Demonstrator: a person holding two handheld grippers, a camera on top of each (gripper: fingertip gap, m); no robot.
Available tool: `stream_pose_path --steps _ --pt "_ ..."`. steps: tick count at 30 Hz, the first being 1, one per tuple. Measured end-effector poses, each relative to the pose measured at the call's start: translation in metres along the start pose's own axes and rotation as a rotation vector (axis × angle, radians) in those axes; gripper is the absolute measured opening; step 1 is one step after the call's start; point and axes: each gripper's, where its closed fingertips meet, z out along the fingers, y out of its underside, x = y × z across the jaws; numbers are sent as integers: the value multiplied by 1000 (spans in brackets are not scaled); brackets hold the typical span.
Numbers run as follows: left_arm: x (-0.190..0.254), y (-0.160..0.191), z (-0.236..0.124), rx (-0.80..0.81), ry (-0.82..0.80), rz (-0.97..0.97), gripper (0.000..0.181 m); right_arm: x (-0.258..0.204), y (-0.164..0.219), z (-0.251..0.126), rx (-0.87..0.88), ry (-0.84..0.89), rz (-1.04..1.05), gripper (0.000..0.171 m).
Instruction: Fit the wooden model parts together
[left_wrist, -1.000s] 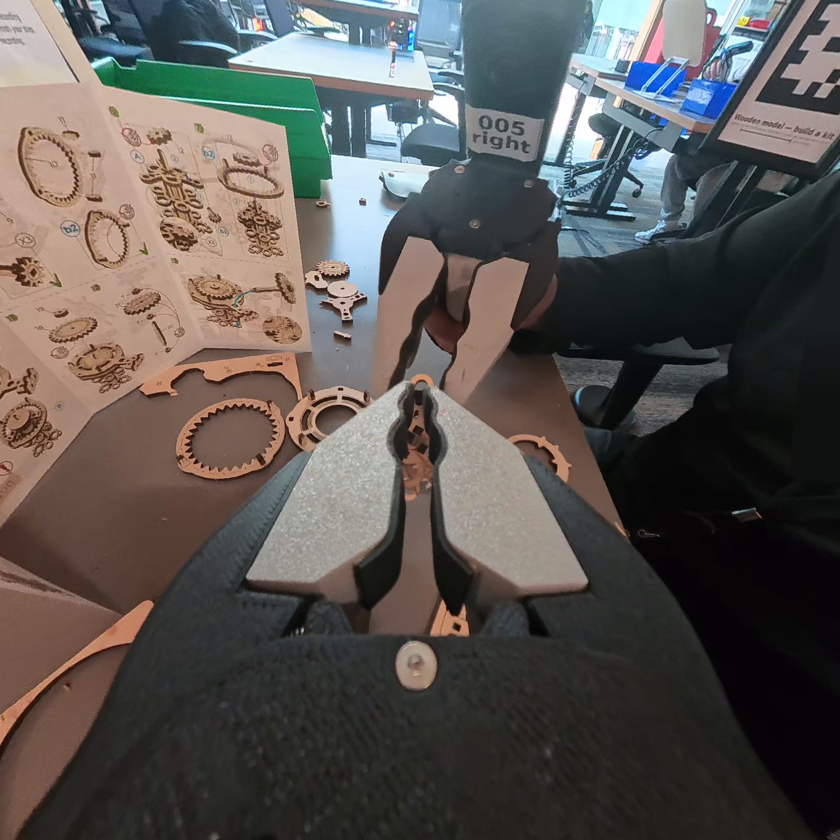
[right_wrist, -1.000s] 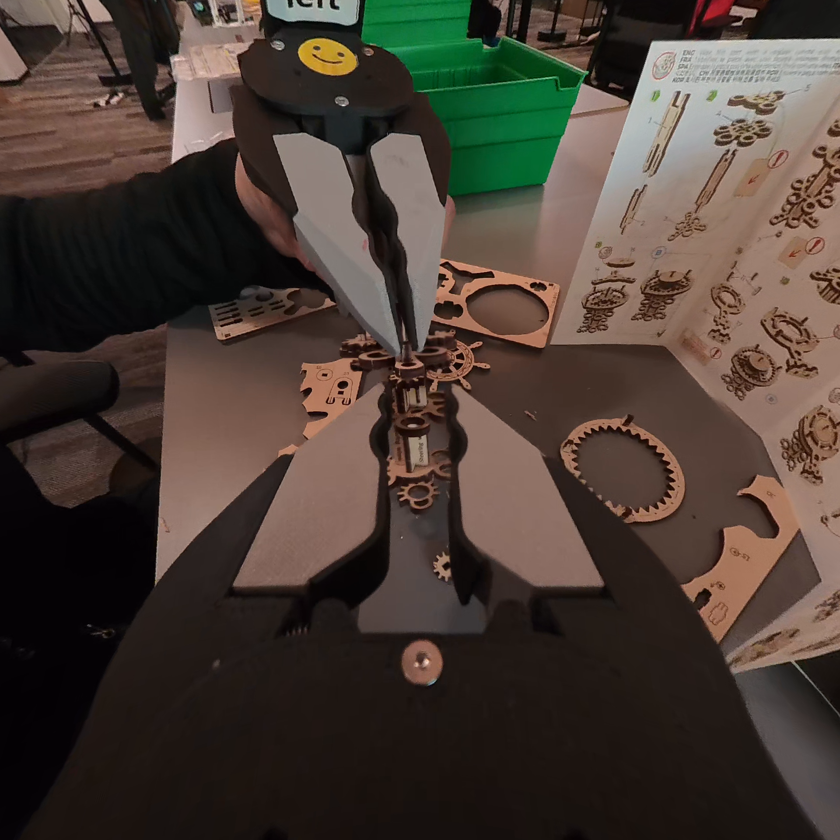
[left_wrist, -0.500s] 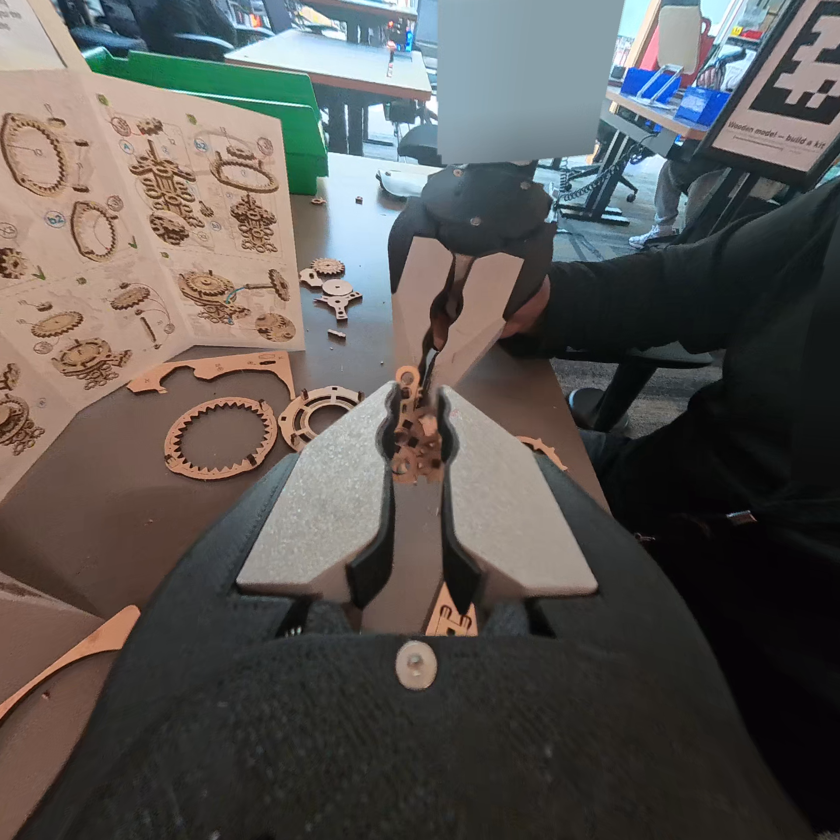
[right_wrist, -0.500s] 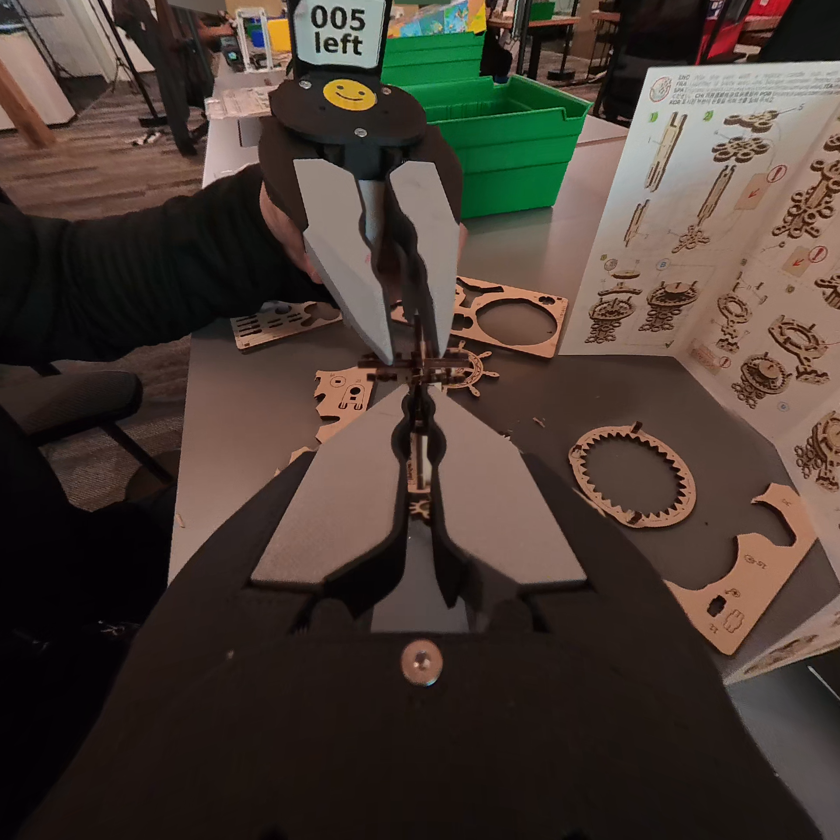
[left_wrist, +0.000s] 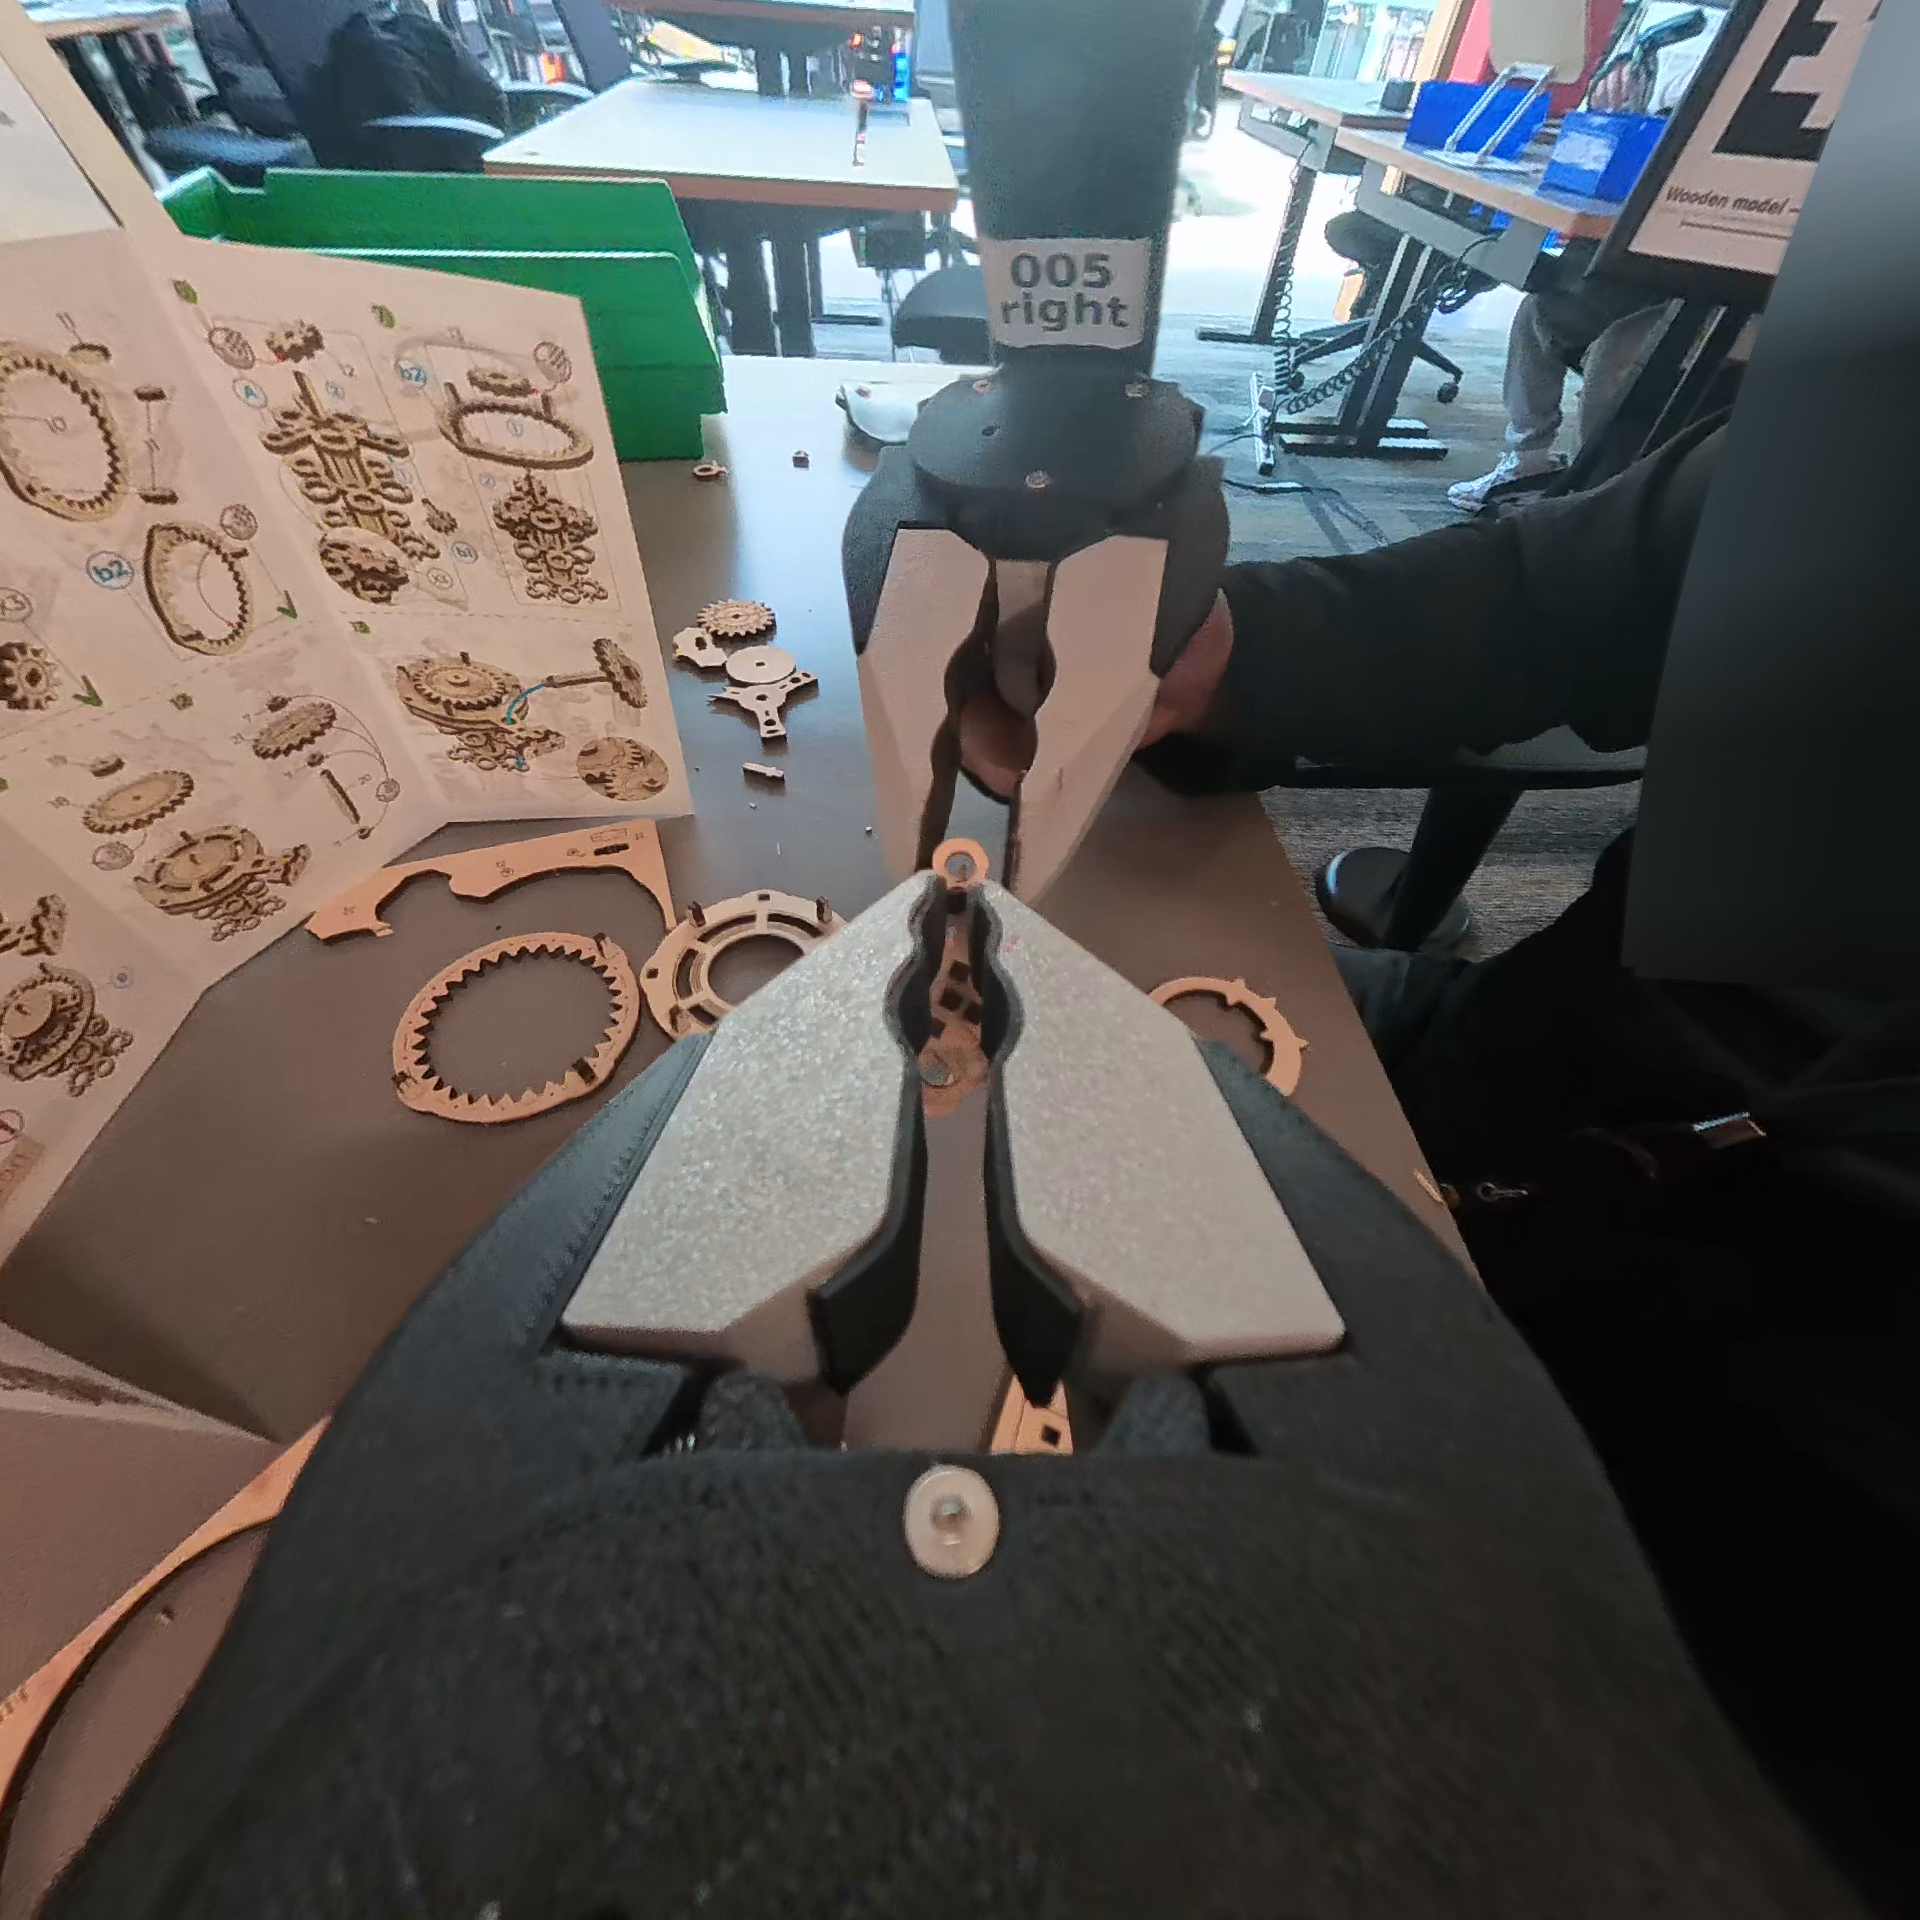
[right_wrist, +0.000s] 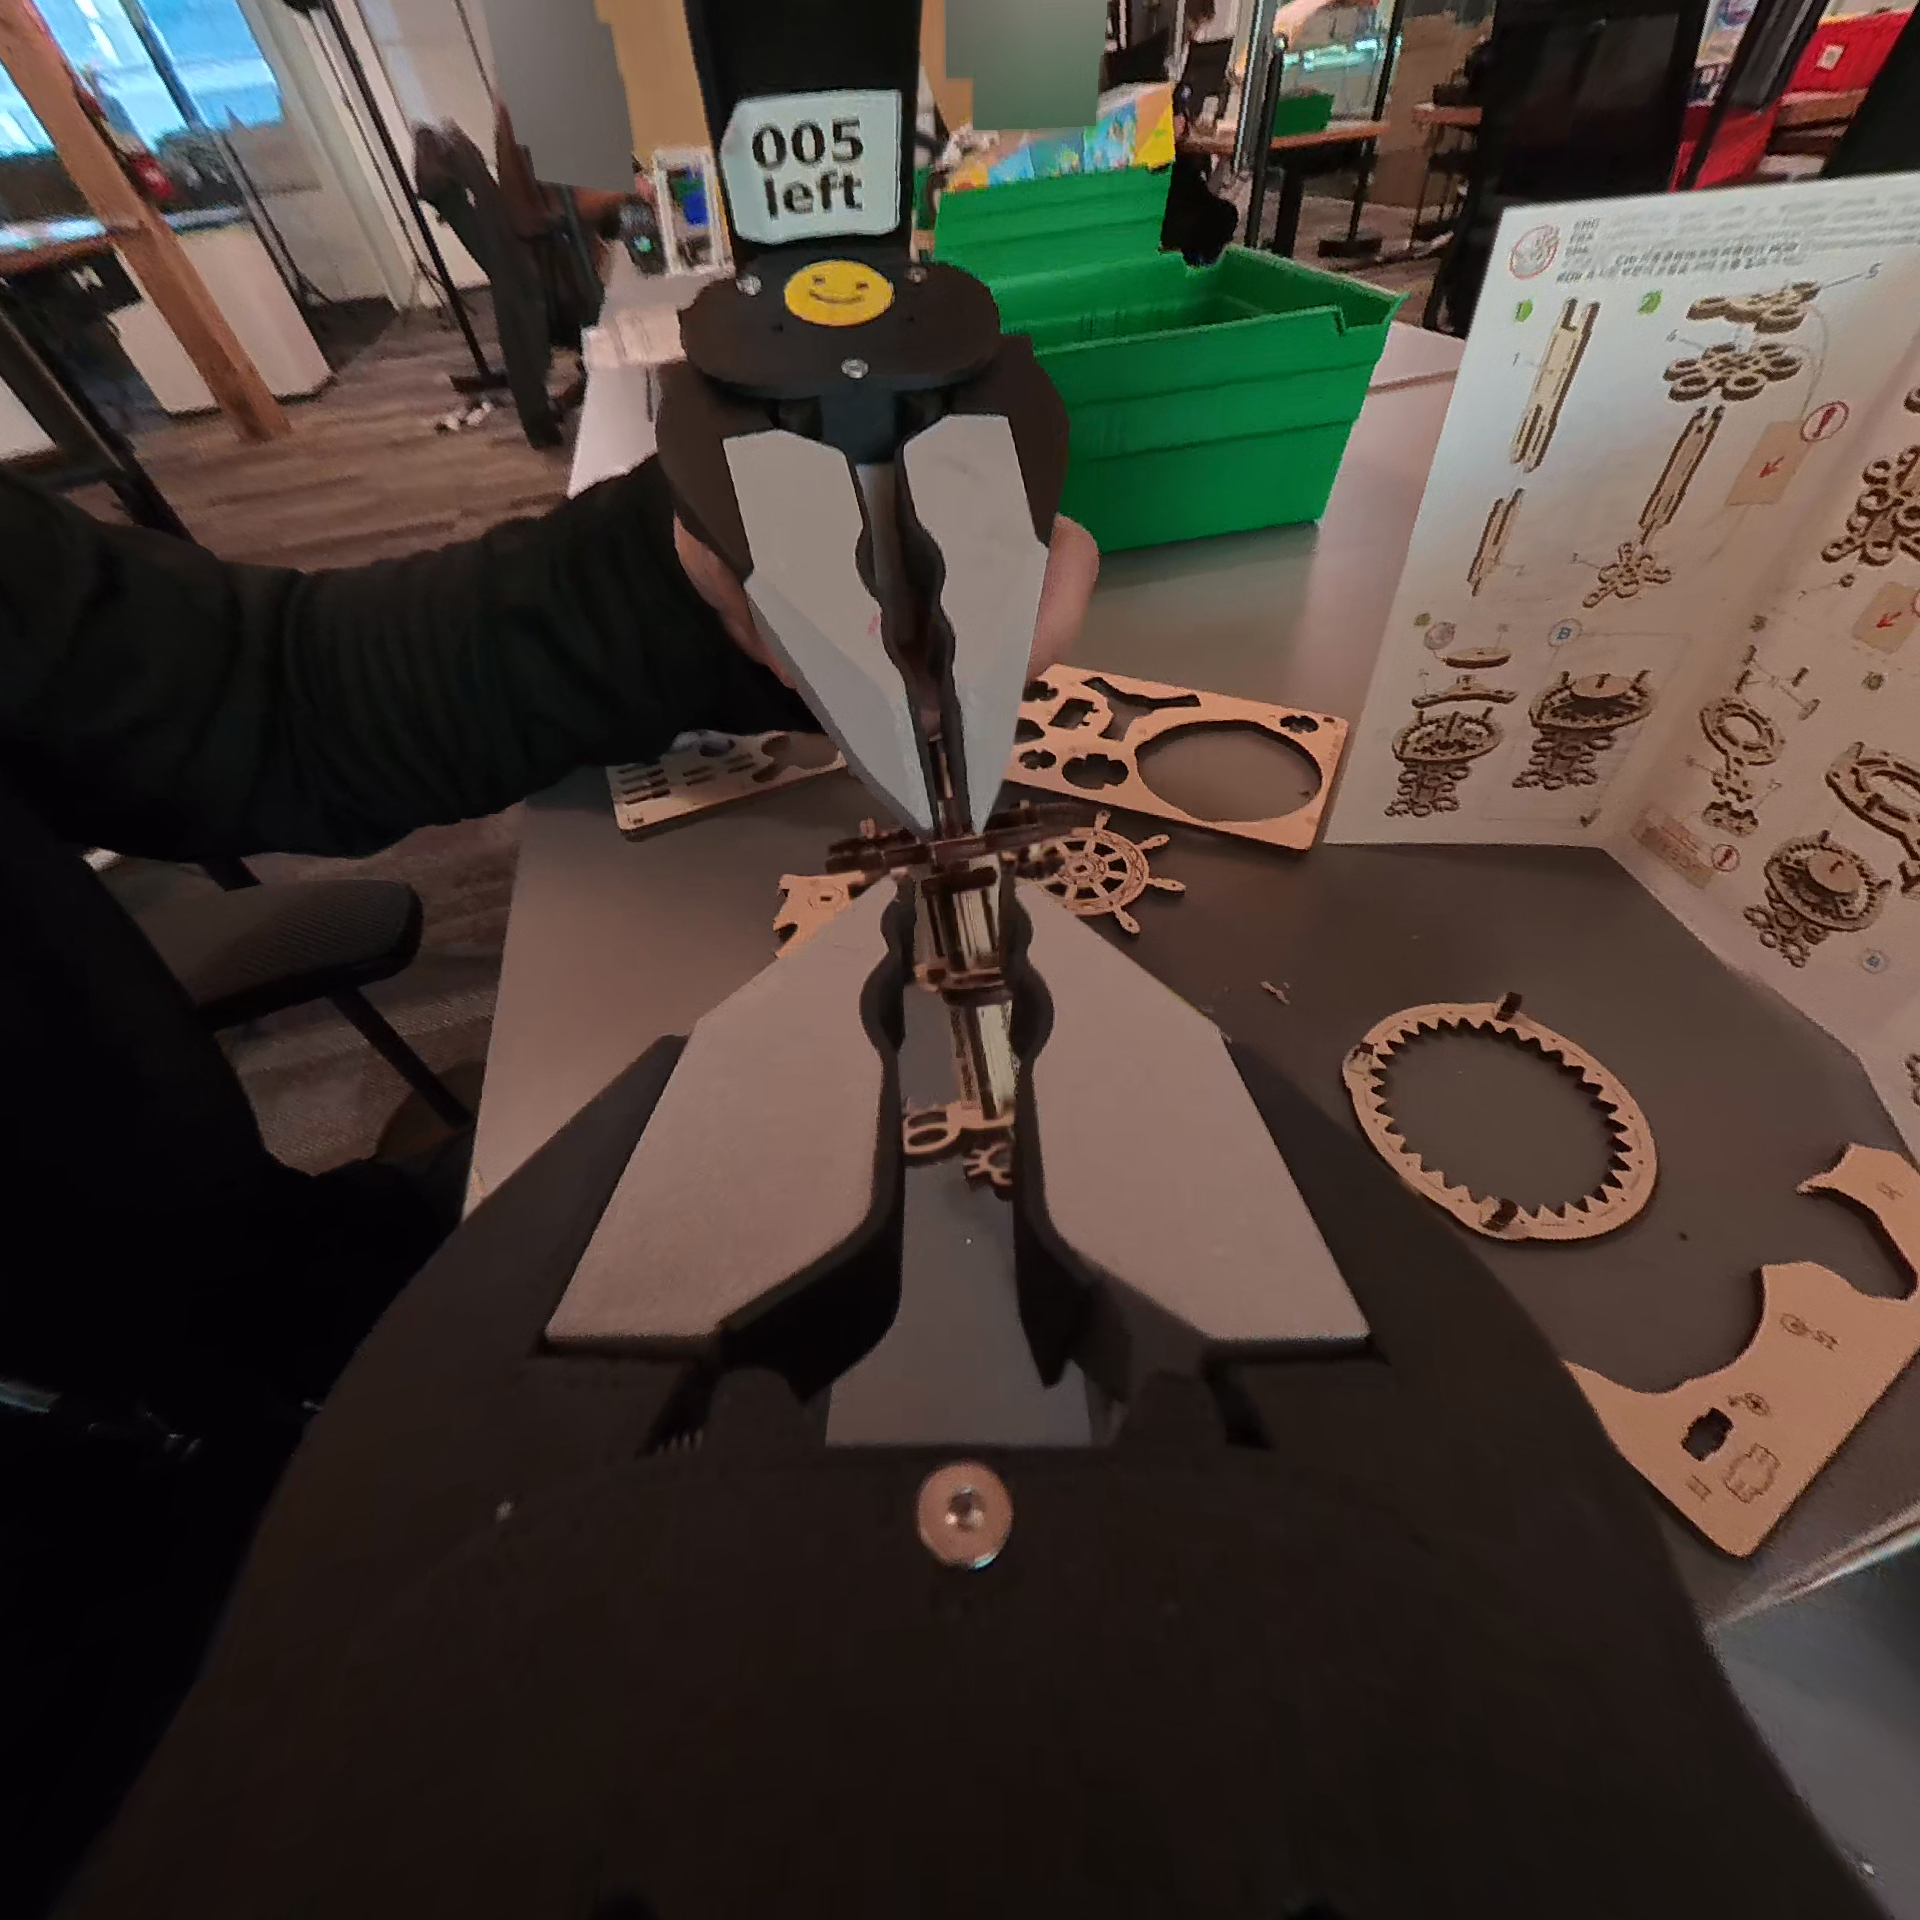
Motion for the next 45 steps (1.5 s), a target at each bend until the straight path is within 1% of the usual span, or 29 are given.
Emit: stream_pose_path --steps 7,15,19,21,25,32,35,37,41,43,45 --pt "0 -5 2 32 -4 -4 1 1 -4 -4 28 2 -17 10" --pt "0 -23 5 190 58 -161 1 1 -17 -16 95 9 -27 11" --pt "1 -25 11 223 81 -225 0 1 -15 -23 108 -20 37 11" --pt "2 -23 13 211 91 -230 1 1 -16 -28 131 -44 75 9" --pt "2 -17 14 174 84 -222 7 5 -19 -38 172 -55 115 9" --pt "3 -12 17 147 79 -203 4 4 -16 -40 170 -48 110 9" --pt "4 -13 18 144 79 -196 8 3 -15 -44 169 -48 108 10" --pt "3 -12 18 140 74 -199 13 5 -13 -50 169 -38 105 9" --pt "0 -5 21 102 59 -215 21 10 -11 -76 159 19 88 10" --pt "-1 6 27 31 30 -189 23 13 -8 -95 131 74 55 10" --pt "1 21 37 -74 -12 -123 23 19 -4 -115 63 152 2 9"
